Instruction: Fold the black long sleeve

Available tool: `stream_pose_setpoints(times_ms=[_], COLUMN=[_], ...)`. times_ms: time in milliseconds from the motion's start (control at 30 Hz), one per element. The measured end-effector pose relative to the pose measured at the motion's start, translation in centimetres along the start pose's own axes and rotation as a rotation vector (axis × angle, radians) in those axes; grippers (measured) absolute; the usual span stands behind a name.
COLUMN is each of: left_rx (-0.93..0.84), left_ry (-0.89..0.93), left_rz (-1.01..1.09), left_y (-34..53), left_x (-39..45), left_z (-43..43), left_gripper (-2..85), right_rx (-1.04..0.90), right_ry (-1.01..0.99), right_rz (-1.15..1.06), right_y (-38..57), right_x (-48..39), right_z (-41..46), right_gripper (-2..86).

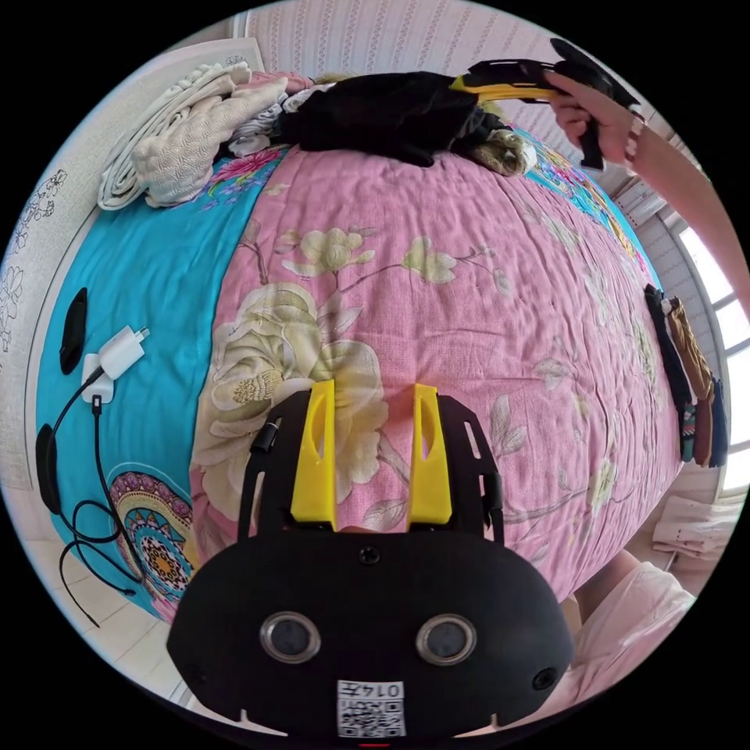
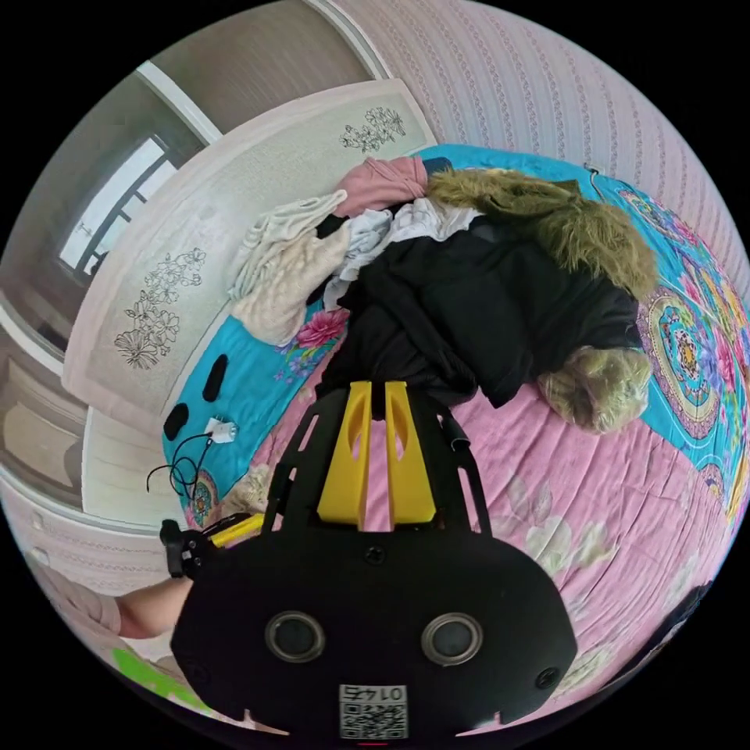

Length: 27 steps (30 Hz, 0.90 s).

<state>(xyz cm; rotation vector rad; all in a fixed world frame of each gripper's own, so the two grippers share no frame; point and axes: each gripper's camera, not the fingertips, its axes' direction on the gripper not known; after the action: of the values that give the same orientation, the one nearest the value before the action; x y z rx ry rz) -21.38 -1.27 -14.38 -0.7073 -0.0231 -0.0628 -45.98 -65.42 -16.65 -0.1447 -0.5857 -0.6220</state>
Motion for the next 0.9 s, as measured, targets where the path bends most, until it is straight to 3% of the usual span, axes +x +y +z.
stream_pose_setpoints(times_ms=[233, 367, 467, 633, 733, 900], left_rx=[-0.008, -0.015, 0.028, 0.111, 0.096, 0.072], left_ry=[-0.005, -0.008, 0.003, 0.086, 0.141, 0.102], left_rz=[0.001, 0.014, 0.014, -0.023, 0.016, 0.089], left_y=[0.3, 0.4, 1.0, 4.2, 5.7, 6.7], left_x=[-1.8, -2.7, -3.7, -5.8, -5.5, -4.1], left_z=[1.0, 1.2, 0.4, -2.2, -2.8, -3.2], left_gripper=[13.9, 13.4, 8.2, 7.9, 8.9, 9.4], right_rx=[0.140, 0.004, -0.163, -0.078, -0.106, -0.227], right_ry=[-0.118, 0.070, 0.034, -0.064, -0.009, 0.032], right_rz=[-0.122, 0.063, 0.286, 0.422, 0.383, 0.106], right_y=[8.5, 16.9, 22.7, 27.5, 28.5, 27.9], right_x=[-2.7, -0.2, 3.7, 5.2, 3.8, -1.3], right_z=[-11.3, -13.3, -10.7, -10.2, -9.8, -5.9], right_gripper=[2.2, 3.0, 4.3, 5.9, 10.4, 16.8])
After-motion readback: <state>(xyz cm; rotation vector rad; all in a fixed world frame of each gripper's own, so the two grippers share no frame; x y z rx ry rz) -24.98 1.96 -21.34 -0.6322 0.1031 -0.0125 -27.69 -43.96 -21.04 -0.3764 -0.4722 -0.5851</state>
